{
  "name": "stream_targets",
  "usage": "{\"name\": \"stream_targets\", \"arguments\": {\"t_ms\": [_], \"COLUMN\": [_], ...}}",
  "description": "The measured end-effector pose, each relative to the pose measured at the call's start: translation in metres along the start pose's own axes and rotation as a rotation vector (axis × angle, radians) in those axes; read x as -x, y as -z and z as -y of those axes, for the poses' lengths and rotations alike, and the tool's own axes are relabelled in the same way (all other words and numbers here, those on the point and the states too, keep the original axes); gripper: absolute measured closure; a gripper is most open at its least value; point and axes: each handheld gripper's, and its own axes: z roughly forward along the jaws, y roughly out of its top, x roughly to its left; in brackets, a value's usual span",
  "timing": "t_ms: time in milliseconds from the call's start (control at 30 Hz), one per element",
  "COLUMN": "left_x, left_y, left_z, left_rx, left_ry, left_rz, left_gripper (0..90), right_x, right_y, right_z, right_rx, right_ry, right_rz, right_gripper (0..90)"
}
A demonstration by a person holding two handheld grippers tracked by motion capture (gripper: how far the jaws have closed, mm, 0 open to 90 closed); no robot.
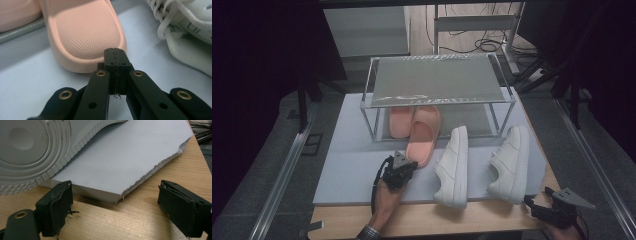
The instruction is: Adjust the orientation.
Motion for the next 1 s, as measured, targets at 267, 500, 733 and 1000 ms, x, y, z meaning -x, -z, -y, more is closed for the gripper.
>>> {"name": "stream_targets", "arguments": {"t_ms": [267,500,733,1000], "left_x": [0.005,0.005,0.006,0.004], "left_y": [-0.013,-0.017,-0.017,-0.023], "left_z": [-0.011,-0.024,-0.032,-0.025], "left_rx": [0.008,0.047,0.057,0.033], "left_ry": [-0.018,-0.012,-0.013,0.005], "left_rz": [0.003,-0.015,-0.016,-0.012], "left_gripper": [89.5,89.4,88.2,89.4], "right_x": [0.000,0.000,0.000,0.000], "right_y": [0.000,0.000,0.000,0.000], "right_z": [0.000,0.000,0.000,0.000], "right_rx": [0.001,0.000,0.002,0.001], "right_ry": [-0.001,0.000,-0.002,-0.001], "right_rz": [-0.001,-0.001,-0.001,-0.002], "right_gripper": [12.7,12.6,12.6,12.6]}}
